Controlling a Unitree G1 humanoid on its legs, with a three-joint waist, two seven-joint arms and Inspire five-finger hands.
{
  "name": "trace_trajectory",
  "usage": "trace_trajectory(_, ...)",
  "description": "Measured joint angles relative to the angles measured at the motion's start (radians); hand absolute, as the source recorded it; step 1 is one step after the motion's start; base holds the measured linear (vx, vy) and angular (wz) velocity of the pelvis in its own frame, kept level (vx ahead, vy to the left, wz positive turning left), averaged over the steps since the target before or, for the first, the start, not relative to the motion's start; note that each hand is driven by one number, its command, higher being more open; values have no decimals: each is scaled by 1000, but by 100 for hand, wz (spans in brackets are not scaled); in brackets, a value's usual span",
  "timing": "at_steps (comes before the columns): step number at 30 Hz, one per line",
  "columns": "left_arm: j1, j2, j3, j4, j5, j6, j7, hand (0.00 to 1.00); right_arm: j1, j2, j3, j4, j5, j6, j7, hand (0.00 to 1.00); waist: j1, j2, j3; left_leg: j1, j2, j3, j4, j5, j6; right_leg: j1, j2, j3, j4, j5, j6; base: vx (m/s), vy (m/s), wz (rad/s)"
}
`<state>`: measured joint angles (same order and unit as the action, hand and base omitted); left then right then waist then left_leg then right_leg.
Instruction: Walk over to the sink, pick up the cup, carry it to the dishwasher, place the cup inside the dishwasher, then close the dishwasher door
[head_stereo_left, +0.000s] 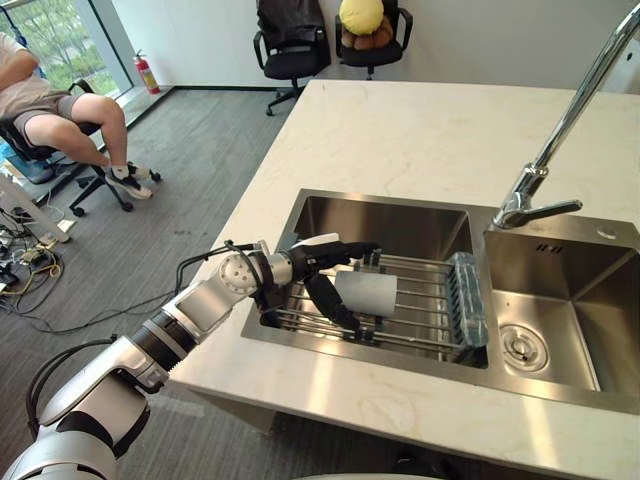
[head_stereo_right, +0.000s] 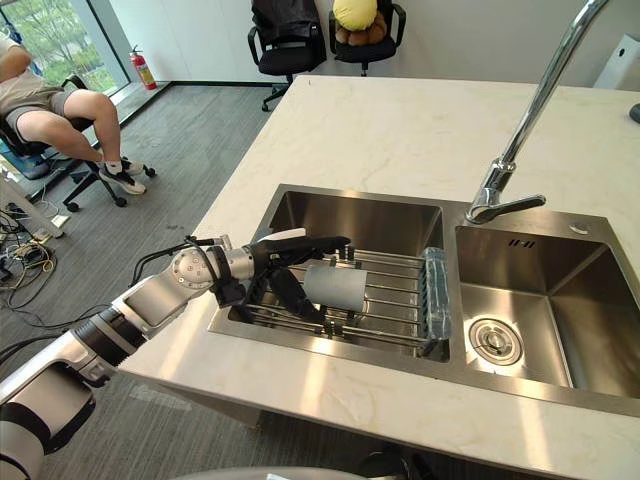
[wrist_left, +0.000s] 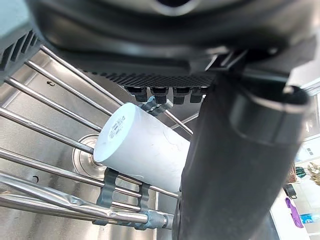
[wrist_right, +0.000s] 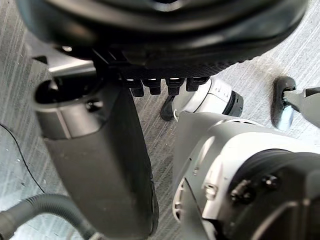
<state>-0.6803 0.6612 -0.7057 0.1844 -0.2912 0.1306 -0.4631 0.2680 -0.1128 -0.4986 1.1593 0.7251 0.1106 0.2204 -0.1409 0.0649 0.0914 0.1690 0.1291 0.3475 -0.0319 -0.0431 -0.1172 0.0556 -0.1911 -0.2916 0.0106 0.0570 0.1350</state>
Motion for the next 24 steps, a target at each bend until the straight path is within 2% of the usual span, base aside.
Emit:
trace_trajectory(9,-48,-9,-30,63,-25,15,-1,100,25,4,114,-24,31,-20,-33,100,-15,-1,-4,2,0,24,-6,0,0,-15,2,22,0,5,-1,-8,-6,-7)
trace_trajectory(17,-64,-14,-30,109,-37,22,7,100,33,-2,165,-52,41,-26,-49,100,-20,-2,-8,-2,2,53,-6,0,0,-28,9,46,-20,23,-4,-21,-22,-10)
trace_trajectory(24,-63,-11,-50,202,0,26,7,100,38,-19,228,-68,68,-24,-67,100,-25,-2,-8,4,1,80,1,0,0,-22,9,65,-66,64,-11,-69,-30,-12)
